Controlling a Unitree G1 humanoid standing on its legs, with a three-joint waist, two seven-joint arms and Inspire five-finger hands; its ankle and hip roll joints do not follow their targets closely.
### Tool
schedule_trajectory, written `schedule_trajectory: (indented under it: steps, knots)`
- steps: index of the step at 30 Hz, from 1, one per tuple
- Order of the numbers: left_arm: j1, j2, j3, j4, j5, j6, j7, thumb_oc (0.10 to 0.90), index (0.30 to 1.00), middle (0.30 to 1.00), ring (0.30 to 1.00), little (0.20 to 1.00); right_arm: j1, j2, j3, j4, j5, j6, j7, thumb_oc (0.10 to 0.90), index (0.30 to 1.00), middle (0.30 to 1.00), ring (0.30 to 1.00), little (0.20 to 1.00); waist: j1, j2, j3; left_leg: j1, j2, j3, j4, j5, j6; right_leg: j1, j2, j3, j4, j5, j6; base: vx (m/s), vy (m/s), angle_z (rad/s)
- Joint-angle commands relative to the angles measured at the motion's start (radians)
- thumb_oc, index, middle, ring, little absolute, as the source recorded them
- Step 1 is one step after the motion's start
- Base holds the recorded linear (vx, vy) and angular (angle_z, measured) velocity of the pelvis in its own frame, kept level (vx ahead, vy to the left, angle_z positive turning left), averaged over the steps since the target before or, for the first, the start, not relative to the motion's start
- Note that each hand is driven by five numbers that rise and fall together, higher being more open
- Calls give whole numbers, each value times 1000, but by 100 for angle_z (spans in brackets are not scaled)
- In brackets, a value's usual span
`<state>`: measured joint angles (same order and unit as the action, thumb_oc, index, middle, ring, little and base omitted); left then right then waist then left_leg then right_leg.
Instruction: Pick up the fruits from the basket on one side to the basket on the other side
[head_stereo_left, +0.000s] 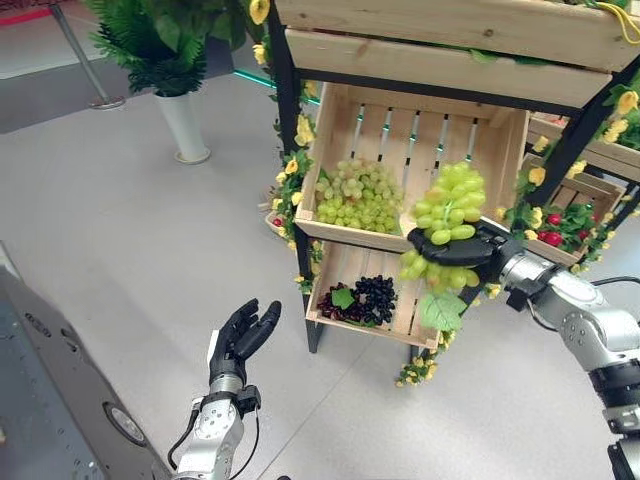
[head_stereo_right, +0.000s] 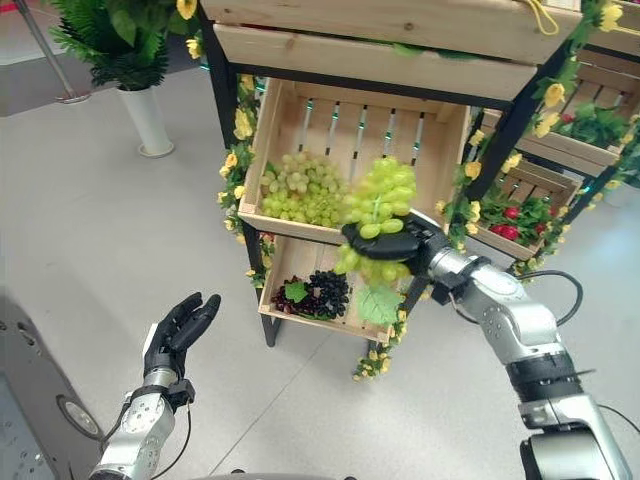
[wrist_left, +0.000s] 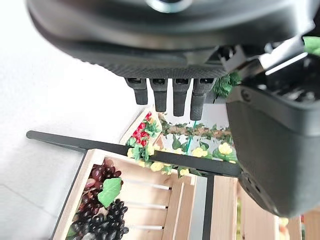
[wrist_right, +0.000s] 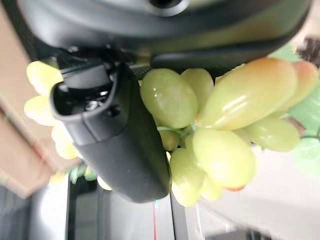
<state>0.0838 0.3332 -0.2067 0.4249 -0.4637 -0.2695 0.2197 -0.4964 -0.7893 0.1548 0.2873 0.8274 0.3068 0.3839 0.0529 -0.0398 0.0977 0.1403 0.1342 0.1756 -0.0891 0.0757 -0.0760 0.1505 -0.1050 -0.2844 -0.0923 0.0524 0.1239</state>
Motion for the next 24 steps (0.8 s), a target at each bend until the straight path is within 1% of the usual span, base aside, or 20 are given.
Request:
schedule_trajectory:
  steps: [1, 3, 4, 6, 12, 16, 17, 23, 24]
  knots:
    - [-99, 80, -41, -38, 20, -99, -18, 800, 900, 900, 900, 900, -254, -64, -8, 32, 8, -90, -47, 400, 300, 300, 300, 300, 29, -54, -31, 41, -49, -22, 2, -134, 44, 50, -6, -4, 5, -69, -64, 7, 18, 11]
    - [-94, 85, -47, -41, 14, -107, -19, 800, 900, 900, 900, 900, -323, -97, 41, 123, -31, -58, -61, 400, 300, 300, 300, 300, 43, -58, -31, 40, -50, -30, 2, -131, 44, 55, -6, -15, 5, -69, -67, -3, 22, 4]
    - [-94, 85, -48, -41, 13, -108, -18, 800, 900, 900, 900, 900, -333, -100, 50, 135, -28, -55, -61, 400, 300, 300, 300, 300, 44, -58, -31, 40, -51, -31, 2, -130, 43, 55, -6, -16, 5, -69, -67, -14, 21, 8]
    - [-100, 91, -57, -41, 8, -110, -11, 800, 900, 900, 900, 900, -401, -112, 100, 234, -50, -25, -70, 400, 300, 300, 300, 300, 56, -61, -31, 39, -52, -37, 2, -127, 42, 59, -7, -25, 5, -69, -69, -14, 22, 20]
    - [-104, 99, -73, -40, 1, -104, 4, 800, 900, 900, 900, 900, -559, -109, 197, 395, -63, 15, -130, 400, 300, 300, 300, 300, 82, -64, -29, 41, -56, -53, 2, -123, 41, 72, -8, -43, 5, -69, -73, -1, 17, 7]
    - [-102, 104, -79, -41, -2, -100, 6, 800, 900, 900, 900, 900, -622, -101, 223, 437, -64, 24, -165, 400, 300, 300, 300, 300, 91, -63, -31, 39, -59, -59, 2, -121, 41, 75, -10, -49, 5, -68, -72, 2, 15, 5]
    - [-104, 107, -84, -39, -6, -100, 11, 800, 900, 900, 900, 900, -657, -92, 238, 454, -96, 33, -195, 400, 300, 300, 300, 300, 95, -62, -31, 37, -62, -63, 2, -119, 41, 74, -11, -51, 5, -67, -72, -6, 19, 14]
    - [-107, 99, -96, -31, -2, -104, 33, 800, 900, 900, 900, 900, -745, -70, 302, 514, -187, 64, -282, 400, 300, 300, 300, 300, 108, -62, -32, 31, -67, -70, 2, -114, 42, 75, -15, -60, 5, -64, -70, -5, 9, 6]
    - [-108, 101, -100, -30, -4, -104, 38, 800, 900, 900, 900, 900, -774, -75, 318, 535, -233, 75, -294, 400, 300, 300, 300, 300, 109, -63, -34, 29, -68, -72, 2, -114, 42, 74, -15, -63, 5, -64, -69, 0, 0, 0]
